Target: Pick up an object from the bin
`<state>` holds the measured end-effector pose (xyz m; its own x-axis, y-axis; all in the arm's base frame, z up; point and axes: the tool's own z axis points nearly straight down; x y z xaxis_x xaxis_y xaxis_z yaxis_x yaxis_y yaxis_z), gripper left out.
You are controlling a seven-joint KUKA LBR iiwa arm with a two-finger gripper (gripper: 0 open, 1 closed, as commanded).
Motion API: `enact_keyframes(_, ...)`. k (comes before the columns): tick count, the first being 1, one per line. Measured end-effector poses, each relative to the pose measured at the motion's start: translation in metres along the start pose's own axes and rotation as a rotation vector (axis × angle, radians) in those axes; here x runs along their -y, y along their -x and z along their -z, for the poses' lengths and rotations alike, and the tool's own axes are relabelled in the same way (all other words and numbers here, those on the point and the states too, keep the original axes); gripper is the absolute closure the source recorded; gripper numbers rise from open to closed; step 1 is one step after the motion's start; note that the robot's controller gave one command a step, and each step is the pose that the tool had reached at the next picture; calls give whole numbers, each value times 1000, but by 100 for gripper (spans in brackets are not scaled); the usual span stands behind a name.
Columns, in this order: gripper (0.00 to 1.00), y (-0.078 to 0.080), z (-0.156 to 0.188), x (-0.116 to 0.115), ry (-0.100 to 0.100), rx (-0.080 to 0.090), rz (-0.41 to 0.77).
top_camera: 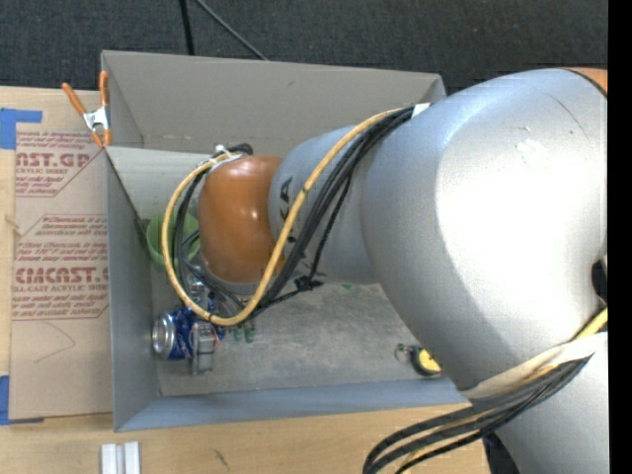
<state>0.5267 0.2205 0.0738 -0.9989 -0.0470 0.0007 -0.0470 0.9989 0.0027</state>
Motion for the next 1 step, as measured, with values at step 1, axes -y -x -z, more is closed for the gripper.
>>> enact_keyframes(1,100,1,1,4,-2,1,-6)
